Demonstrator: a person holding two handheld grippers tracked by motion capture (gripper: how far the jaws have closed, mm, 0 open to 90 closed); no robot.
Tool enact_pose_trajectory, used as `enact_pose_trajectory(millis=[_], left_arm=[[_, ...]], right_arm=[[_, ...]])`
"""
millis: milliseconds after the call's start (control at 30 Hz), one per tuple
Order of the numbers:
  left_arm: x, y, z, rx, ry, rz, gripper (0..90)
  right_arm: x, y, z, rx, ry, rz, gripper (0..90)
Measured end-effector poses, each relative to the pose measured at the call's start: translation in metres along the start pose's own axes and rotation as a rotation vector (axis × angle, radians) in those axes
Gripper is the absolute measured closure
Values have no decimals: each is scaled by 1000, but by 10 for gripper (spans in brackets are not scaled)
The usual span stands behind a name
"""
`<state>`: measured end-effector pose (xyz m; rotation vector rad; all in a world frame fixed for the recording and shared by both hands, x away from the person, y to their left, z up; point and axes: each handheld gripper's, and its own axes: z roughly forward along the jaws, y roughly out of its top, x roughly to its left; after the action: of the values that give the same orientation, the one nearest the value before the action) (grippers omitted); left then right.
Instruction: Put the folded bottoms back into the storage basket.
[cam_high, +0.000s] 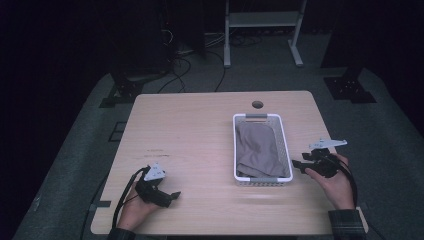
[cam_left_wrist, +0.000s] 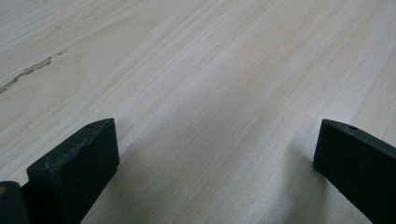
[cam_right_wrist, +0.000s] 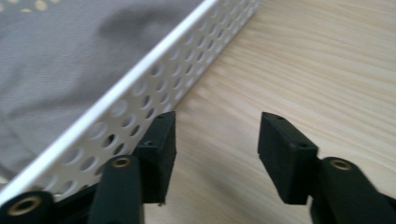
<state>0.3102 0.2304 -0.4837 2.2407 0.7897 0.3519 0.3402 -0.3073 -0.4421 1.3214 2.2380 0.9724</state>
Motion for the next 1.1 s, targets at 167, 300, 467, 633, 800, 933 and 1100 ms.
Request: enact_pose_trajectory(millis=[167,300,467,633,800,933,1100], left_arm=[[0,0,0,0,0,0,0],[0,0,0,0,0,0,0],[0,0,0,0,0,0,0],[0,0,0,0,-1,1,0],[0,0,0,0,-2,1,0],[0,0,0,0,-2,2,0],[0,0,0,0,-2,2,0]], right_arm=[[-3,-3,1,9,-17,6,349],[-5,-9,4,14,-26,14,331],[-9,-16,7,29,-46,20,305],[-11,-22,12,49,-67,25,290],[-13,-28,18,78,-72,35,248],[-13,-30,18,74,-75,42,194],[-12,-36,19,33,-100,73,113]])
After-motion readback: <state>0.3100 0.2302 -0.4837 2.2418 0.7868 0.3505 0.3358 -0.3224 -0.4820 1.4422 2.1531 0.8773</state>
